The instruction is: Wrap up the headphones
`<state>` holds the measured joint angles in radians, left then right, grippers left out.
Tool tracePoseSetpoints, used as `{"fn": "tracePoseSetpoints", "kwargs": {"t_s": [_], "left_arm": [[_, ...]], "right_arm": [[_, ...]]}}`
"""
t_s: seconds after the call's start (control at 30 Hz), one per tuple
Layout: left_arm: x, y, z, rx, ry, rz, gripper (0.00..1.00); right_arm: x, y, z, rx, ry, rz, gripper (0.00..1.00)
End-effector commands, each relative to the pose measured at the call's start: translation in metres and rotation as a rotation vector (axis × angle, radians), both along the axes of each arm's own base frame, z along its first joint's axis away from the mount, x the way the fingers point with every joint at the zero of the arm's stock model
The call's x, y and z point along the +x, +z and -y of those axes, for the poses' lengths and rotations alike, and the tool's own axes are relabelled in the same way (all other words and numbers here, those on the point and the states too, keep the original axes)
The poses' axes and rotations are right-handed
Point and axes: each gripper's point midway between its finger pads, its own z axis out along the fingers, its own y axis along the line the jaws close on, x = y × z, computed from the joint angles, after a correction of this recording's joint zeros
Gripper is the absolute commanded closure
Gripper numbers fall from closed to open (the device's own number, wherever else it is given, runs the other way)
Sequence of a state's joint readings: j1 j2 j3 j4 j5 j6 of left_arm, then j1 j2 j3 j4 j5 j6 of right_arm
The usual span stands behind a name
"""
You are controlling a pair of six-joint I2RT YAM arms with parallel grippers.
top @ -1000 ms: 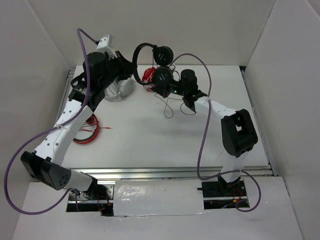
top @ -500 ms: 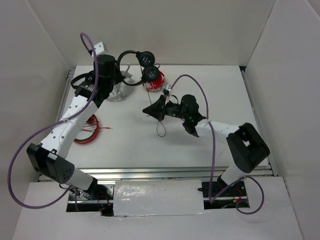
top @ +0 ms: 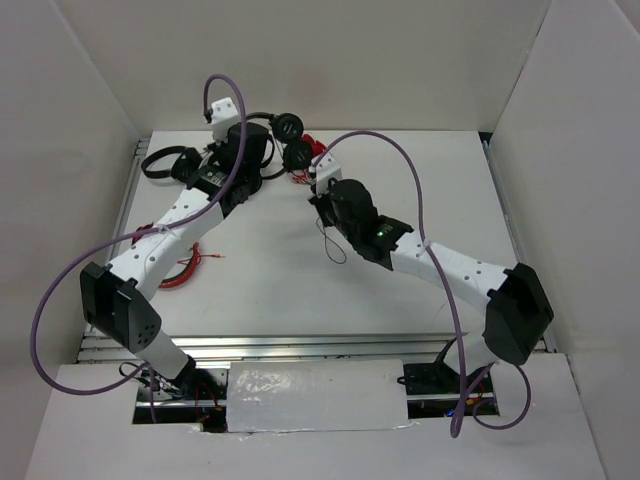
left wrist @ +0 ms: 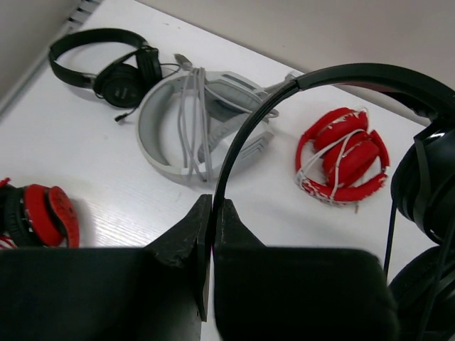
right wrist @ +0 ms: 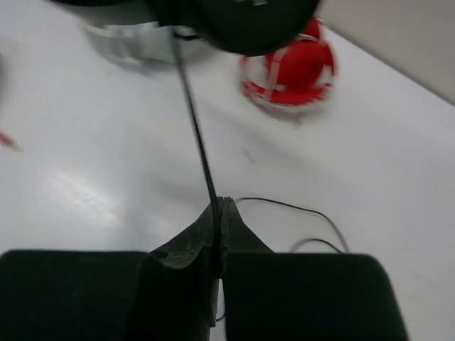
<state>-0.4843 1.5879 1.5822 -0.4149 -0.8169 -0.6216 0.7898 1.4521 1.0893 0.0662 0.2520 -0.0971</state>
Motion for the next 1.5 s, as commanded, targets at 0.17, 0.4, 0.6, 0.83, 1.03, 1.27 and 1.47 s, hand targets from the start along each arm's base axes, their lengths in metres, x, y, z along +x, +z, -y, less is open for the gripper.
{"fn": "tracePoseSetpoints", "kwargs": {"t_s": [0.17, 0.4, 0.6, 0.83, 1.03, 1.27, 1.47], "left_arm": [[-0.018, 0.008, -0.01, 0.102, 0.09, 0.043, 1.0], [-0.025, -0.011, 0.018, 0.12, -0.041, -0.038, 1.0], [-0.037, -0.028, 0.045, 0.095, -0.267, -0.08, 1.0], [-0.063, -0.039, 0.067, 0.08, -0.487, -0.107, 1.0], [-0.069, -0.031, 0.072, 0.042, -0.525, -0.068, 1.0], [-0.061, 0.015, 0.073, -0.032, -0.524, 0.076, 1.0], [-0.062, 0.067, 0.083, -0.128, -0.587, 0.183, 1.0]], "right_arm": [[0.036, 0.029, 0.073, -0.098, -0.543, 0.163, 0.85], [0.041, 0.102, 0.069, 0.262, -0.615, 0.388, 0.75], [0.046, 0.15, 0.098, 0.334, -0.7, 0.594, 0.56], [0.06, 0.178, 0.108, 0.304, -0.682, 0.649, 0.54], [0.068, 0.161, 0.104, 0.247, -0.502, 0.51, 0.46], [0.028, 0.089, 0.125, 0.35, -0.275, 0.303, 0.2], [0.014, 0.064, 0.154, 0.312, -0.236, 0.208, 0.0]]}}
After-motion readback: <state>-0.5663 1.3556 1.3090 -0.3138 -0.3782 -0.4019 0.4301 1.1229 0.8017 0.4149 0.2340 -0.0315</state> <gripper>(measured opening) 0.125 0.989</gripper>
